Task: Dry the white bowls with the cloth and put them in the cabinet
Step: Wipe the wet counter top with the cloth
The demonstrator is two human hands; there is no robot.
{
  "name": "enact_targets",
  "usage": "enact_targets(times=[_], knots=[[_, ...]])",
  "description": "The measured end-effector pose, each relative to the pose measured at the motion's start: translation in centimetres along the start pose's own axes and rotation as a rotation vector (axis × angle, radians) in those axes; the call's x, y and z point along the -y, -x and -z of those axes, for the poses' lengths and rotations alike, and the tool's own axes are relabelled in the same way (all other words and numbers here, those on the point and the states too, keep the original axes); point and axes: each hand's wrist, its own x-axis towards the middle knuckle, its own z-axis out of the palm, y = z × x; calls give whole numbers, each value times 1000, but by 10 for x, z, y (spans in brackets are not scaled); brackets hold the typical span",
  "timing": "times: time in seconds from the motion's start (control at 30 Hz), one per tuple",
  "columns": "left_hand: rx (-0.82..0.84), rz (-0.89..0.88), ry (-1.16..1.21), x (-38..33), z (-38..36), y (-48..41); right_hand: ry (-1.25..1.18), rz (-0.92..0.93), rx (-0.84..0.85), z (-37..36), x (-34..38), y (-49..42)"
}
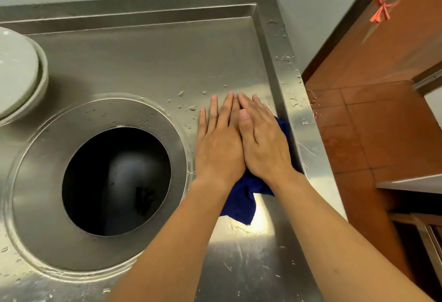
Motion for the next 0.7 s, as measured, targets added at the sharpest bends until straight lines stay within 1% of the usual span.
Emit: enact_targets(times=[0.07,0.2,0.33,0.47,0.7], knots=[[-9,17,-3,2,-3,1,78,15,-12,-3,-2,8],[-48,19,-26,9,-6,1,209,-10,-23,-11,-2,22],[-68,39,-68,19,-1,-9,312,6,-4,-16,0,4],[-107,60,-85,40,6,-30,350,55,42,-27,9,-28],[-150,98,-70,82,20,-64,355,111,56,-55,29,-79]])
